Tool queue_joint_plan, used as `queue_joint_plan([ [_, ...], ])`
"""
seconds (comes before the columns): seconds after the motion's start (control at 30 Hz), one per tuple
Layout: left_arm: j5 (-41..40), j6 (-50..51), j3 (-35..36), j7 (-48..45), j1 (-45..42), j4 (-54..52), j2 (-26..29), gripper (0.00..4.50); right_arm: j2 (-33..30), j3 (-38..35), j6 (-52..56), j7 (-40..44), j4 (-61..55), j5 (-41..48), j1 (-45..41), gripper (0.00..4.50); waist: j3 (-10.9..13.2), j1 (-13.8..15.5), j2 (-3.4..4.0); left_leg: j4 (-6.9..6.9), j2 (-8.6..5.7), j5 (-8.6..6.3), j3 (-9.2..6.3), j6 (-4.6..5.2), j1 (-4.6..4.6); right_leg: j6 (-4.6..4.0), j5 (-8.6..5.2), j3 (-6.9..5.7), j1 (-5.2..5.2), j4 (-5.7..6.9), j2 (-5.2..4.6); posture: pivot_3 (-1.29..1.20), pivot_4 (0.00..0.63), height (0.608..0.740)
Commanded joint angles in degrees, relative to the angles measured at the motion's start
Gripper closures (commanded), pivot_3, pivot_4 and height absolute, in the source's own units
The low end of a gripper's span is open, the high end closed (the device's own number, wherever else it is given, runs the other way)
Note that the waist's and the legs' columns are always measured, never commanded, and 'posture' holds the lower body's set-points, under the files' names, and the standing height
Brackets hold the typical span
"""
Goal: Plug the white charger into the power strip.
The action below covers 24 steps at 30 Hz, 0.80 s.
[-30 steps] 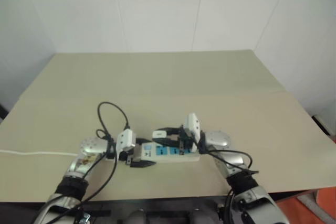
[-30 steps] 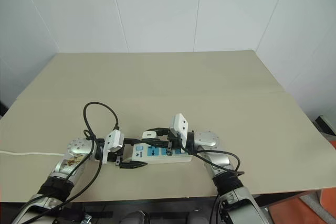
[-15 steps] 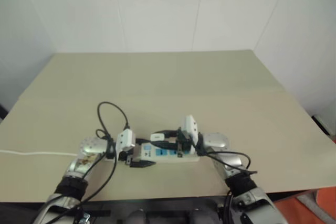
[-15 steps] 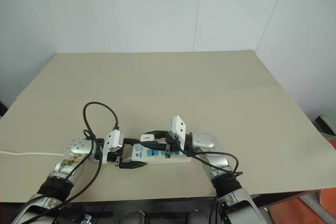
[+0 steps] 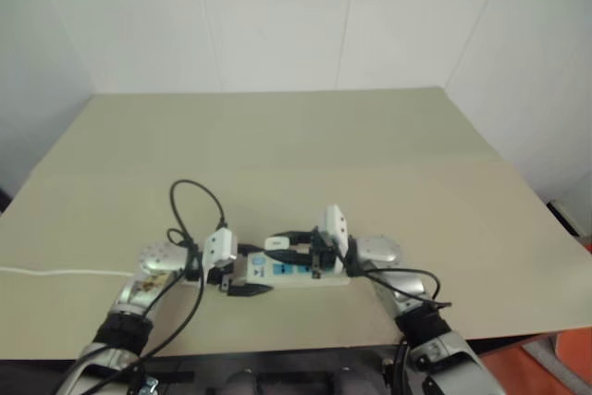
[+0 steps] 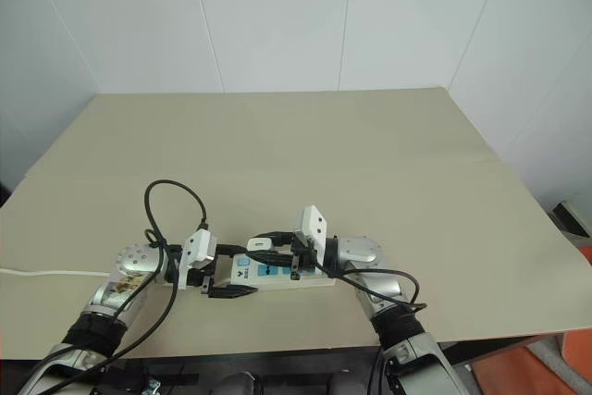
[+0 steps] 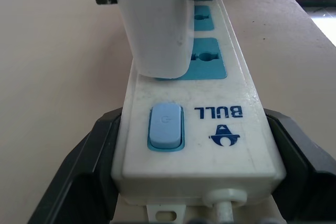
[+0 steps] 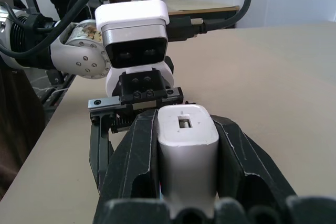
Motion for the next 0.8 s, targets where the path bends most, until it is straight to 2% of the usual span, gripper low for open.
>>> queue_joint_plan([
  [0.03,1.4,0.8,-1.2,-0.6,1.5,-0.2,1.3,1.20,-2.2,-1.5,-1.3,0.8,2.4,-0.7,0.5,3.34,0.0,0.0,0.00,0.00,0.00,0.00,0.00,0.00,0.00,0.00,0.00,0.00,0.01,-0.01,0.00,0.00,0.150,0.740],
  [0.8,1.1,1.1,-1.1,-0.4,1.3,-0.3,2.3,1.20,-7.3,-3.0,-3.8,3.3,7.3,-0.8,-0.4,3.34,0.0,0.6,-0.01,0.00,-0.01,0.00,0.00,0.00,0.01,-0.02,0.01,0.00,0.04,-0.04,-0.01,0.00,0.150,0.740],
])
